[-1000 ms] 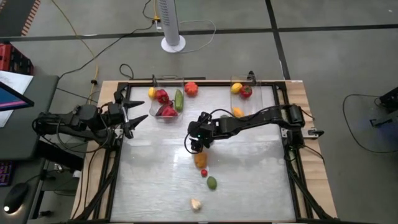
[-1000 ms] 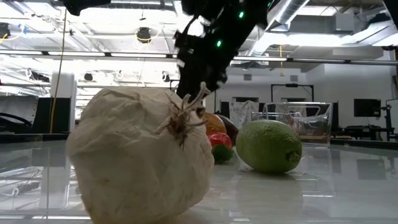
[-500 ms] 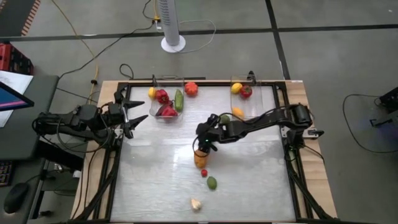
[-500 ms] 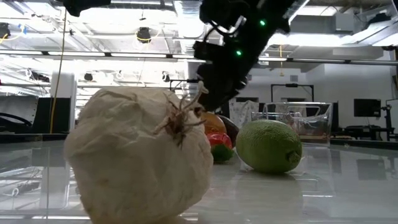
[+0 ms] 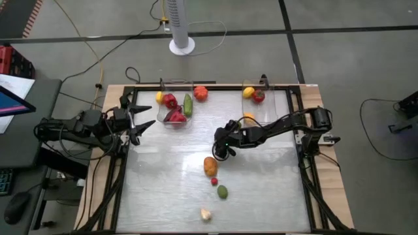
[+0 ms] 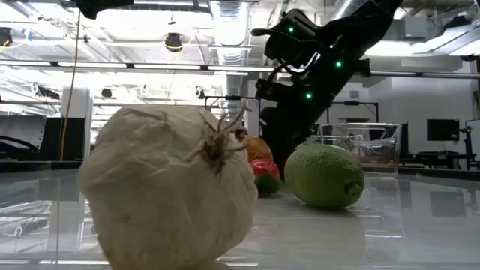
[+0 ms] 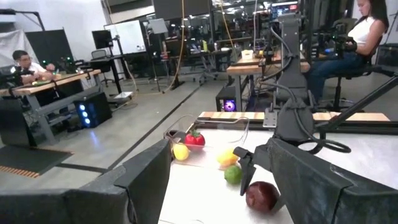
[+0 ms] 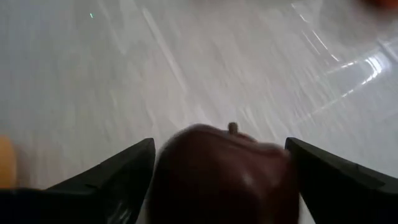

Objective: Sort produce into baskets
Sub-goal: Put the apple into the right transparent bin

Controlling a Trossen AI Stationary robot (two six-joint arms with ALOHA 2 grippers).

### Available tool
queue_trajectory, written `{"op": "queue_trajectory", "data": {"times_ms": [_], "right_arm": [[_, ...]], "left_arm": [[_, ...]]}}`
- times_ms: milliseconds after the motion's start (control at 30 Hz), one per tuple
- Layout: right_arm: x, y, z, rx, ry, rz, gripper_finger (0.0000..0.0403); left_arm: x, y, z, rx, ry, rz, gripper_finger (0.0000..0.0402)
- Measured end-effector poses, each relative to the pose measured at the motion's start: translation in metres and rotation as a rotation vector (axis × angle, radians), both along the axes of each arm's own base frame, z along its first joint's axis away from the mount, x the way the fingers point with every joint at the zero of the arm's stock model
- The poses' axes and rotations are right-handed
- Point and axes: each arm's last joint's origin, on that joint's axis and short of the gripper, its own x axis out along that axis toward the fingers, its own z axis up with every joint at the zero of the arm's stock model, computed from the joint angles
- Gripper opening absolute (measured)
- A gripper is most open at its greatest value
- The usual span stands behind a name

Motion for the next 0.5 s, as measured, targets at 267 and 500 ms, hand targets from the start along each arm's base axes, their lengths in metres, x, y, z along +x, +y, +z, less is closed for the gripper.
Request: {"op": "queue_trajectory", "data": {"times_ms": [267,500], "right_arm": [[0.002,-0.004,0.001,-0.002,-0.018,-0.01,0.0304],[0.005,-0.005,0.031,-0.048,0.049,-0.023,0.0307]], "left_arm": [[0.0,0.0,-0.001,0.004,0.008,0.001,0.0256],[0.0,0.0,-0.001,0.004,0.008,0.001,0.0256]]}}
